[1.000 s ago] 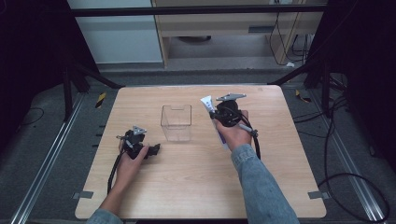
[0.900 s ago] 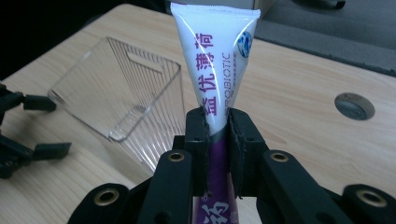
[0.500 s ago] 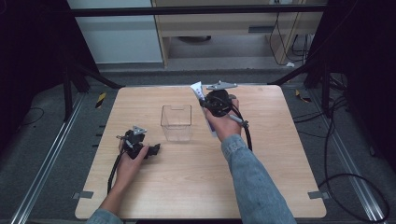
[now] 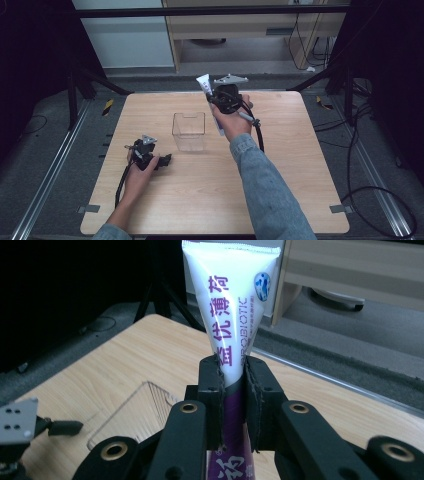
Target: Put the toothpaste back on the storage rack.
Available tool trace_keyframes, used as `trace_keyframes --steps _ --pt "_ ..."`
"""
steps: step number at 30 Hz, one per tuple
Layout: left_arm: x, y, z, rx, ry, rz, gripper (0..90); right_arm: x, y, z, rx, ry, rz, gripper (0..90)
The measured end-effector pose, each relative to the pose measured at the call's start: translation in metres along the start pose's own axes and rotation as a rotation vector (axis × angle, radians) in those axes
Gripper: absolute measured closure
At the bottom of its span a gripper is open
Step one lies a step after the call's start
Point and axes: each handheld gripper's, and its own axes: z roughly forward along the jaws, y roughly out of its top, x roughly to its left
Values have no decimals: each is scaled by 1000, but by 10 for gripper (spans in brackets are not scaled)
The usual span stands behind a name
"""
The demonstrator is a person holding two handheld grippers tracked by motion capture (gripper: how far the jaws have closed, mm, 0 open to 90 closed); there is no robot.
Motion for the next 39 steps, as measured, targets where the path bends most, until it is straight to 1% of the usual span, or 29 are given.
trace_keyframes --steps 3,6,11,13,15,16,18,19,20,21,22,23,24,26,27,29,30,34,39 --pt "0 0 0 0 0 0 0 3 4 1 -11 4 1 792" --pt "0 0 0 0 0 0 0 10 11 4 -33 14 0 791" --pt "0 0 0 0 0 1 0 15 18 9 -54 20 -6 791" --pt "0 0 0 0 0 0 0 17 22 15 -84 23 2 791" --pt "0 0 0 0 0 0 0 19 23 17 -91 28 8 791" --pt "0 0 0 0 0 0 0 23 25 23 -106 28 2 791" --pt "0 0 0 0 0 0 0 28 27 29 -119 35 -3 791" --pt "0 0 0 0 0 0 0 28 27 29 -119 35 -3 791" --pt "0 0 0 0 1 1 0 34 29 34 -125 43 -7 791" --pt "0 0 0 0 1 1 0 34 29 34 -125 43 -7 791" --pt "0 0 0 -1 2 3 0 40 31 39 -133 46 -21 791" --pt "0 0 0 -1 2 3 0 40 31 39 -133 46 -21 791" --pt "0 0 0 -1 2 2 0 46 31 44 -138 51 -37 791" --pt "0 0 0 -1 2 2 0 50 31 49 -141 55 -44 791" --pt "0 0 0 -1 2 2 0 50 31 49 -141 55 -44 791" --pt "0 0 0 -2 1 1 0 52 31 54 -147 54 -44 791" --pt "0 0 0 0 0 3 0 52 29 58 -158 43 -47 790" --pt "0 0 0 1 0 1 0 51 24 65 -169 42 -41 790" --pt "0 0 0 1 0 0 0 54 19 69 -174 42 -46 790"
